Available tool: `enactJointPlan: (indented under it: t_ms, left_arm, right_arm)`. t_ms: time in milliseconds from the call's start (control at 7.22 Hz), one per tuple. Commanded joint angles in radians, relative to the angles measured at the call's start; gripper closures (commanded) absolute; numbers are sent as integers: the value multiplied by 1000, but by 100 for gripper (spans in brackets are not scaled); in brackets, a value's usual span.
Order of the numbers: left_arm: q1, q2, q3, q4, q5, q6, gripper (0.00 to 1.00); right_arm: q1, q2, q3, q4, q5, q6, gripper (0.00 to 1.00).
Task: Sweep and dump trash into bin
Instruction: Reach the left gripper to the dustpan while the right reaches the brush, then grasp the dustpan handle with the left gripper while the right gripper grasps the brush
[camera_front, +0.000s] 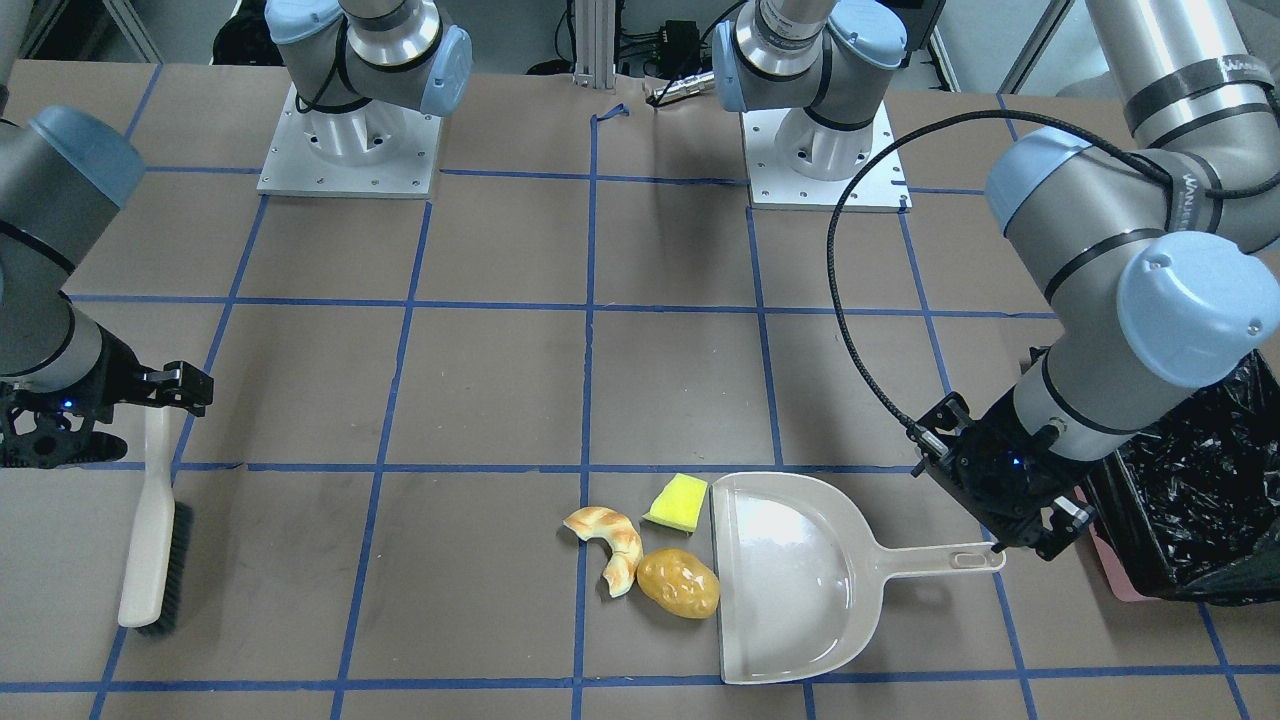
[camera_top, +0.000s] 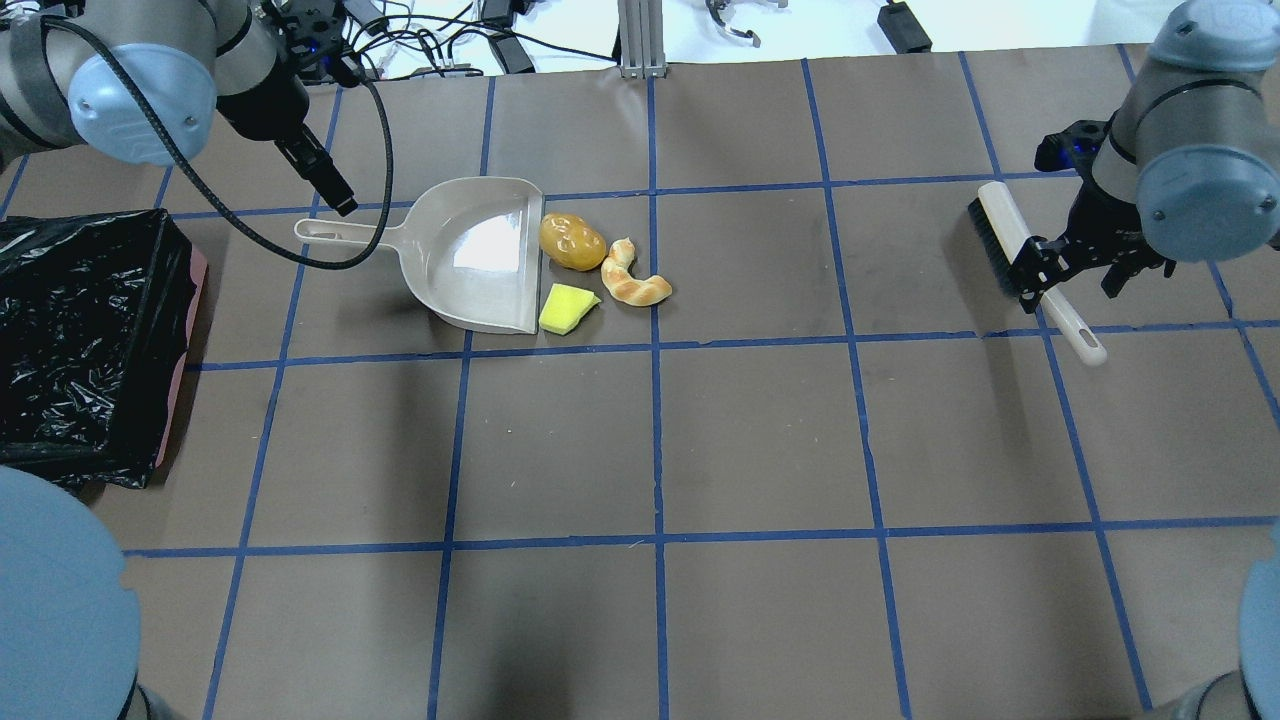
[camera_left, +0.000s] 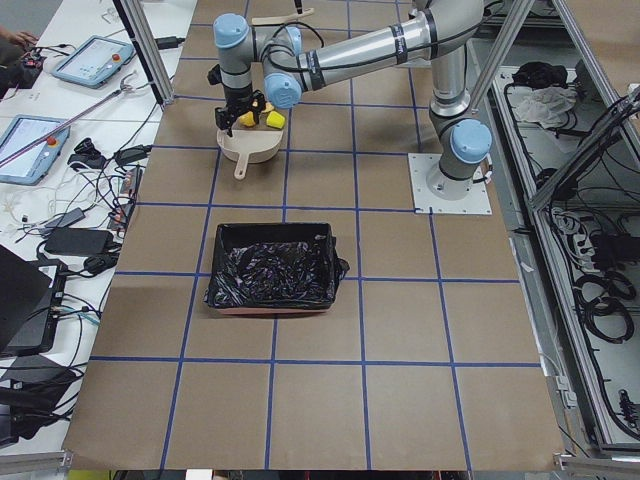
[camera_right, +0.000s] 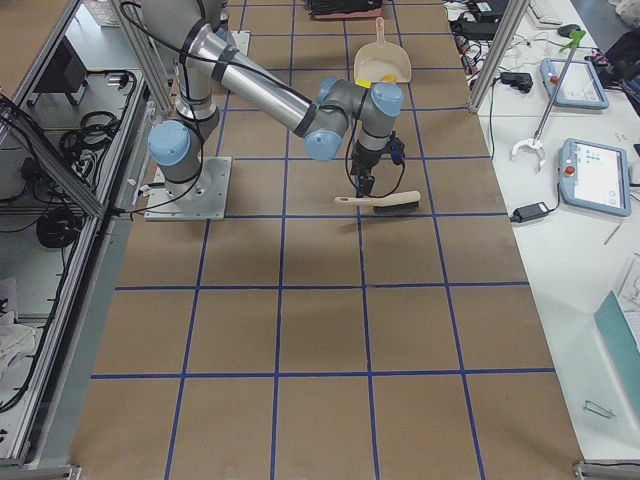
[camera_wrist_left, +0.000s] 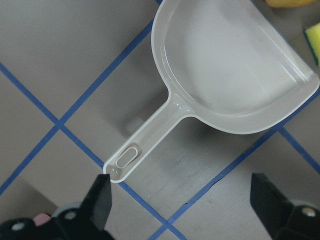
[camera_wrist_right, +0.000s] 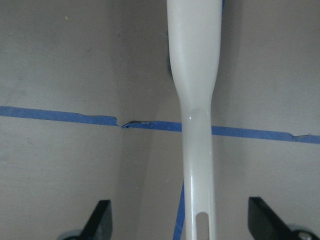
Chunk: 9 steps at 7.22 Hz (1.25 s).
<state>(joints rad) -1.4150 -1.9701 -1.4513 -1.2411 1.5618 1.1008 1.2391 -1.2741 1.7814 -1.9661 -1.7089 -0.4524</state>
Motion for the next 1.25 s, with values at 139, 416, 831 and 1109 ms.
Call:
enactJointPlan:
  t_ms: [139,416,831,1109]
  left_arm:
    - [1,-111,3,156,1,277,3]
    - [-1,-162,41,200,-12,408,6]
    - [-1,-185,42,59,-35,514,6]
    - [1,-176,28,6,-55,524,6]
  right_arm:
    - [-3,44,4,1,-67,-9,10]
    - [-3,62,7,7,-90,-9,13]
    - [-3,65,7,42,-90,-9,46]
    - [-3,65,7,53,-92,-9,53]
